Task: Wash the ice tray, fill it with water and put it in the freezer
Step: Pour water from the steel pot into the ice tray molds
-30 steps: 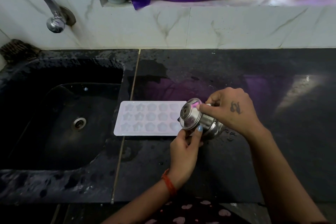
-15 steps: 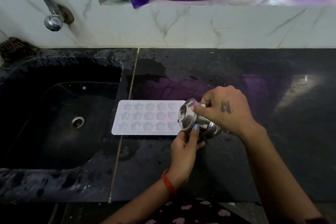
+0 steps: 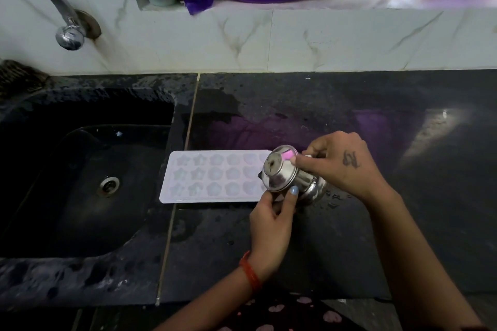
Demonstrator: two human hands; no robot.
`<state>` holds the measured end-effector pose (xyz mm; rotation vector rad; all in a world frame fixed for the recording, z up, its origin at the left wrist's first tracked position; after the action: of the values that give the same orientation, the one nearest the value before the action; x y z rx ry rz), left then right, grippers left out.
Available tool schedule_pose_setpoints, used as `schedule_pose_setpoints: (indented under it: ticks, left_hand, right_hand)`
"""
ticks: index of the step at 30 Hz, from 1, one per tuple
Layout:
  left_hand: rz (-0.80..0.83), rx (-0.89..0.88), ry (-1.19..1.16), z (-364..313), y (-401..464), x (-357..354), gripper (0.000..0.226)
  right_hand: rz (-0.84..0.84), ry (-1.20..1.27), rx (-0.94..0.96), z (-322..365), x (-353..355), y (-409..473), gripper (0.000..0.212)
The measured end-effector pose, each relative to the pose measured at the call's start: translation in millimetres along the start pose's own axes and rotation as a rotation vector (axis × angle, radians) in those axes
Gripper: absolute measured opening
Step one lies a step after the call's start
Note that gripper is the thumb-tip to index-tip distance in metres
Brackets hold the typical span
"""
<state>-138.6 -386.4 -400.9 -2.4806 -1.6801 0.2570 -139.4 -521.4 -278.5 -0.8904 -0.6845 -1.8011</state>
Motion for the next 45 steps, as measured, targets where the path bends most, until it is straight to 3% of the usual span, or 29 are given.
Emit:
schedule_pose_setpoints:
  ticks: [4, 9, 16, 31, 45]
  left_hand:
    - [0.033, -0.034, -0.003, -4.8, -1.2, -8.2, 0.007]
    - [0.047, 0.025, -0.032, 0.9, -1.7, -15.2, 0.040]
    - [0.072, 0.121, -0.131, 8.7, -4.7, -24.0, 0.014]
    - [0.050, 0.186, -0.282, 14.9, -10.6, -36.9, 0.032]
    - [0.022, 0.149, -0.217, 15.5, -9.6, -39.9, 0.027]
  right_hand:
    - [-0.025, 0.068, -0.058, -11.6, 7.5, -2.4, 0.031]
    - [-0.030, 0.017, -0.065, -14.2, 10.7, -4.1, 0.035]
    - [-0.018, -0.152, -0.009, -3.0, 7.8, -3.9, 0.039]
    - [-0.031, -0.304, 0.076, 8.1, 9.1, -2.7, 0.036]
    - [-0.021, -0.201, 0.035, -8.5, 13.7, -5.3, 0.035]
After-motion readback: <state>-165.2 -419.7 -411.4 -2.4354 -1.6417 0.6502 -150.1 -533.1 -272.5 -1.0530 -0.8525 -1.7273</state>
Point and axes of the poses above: each hand's wrist, its own y-axis towards the middle knuckle, its own x-axis out of the back of the hand, z = x × y, the point moved 8 cm from there along y, towards the middle knuckle, and after that the axes turned 1 degree about z, right-handed, at the moved point
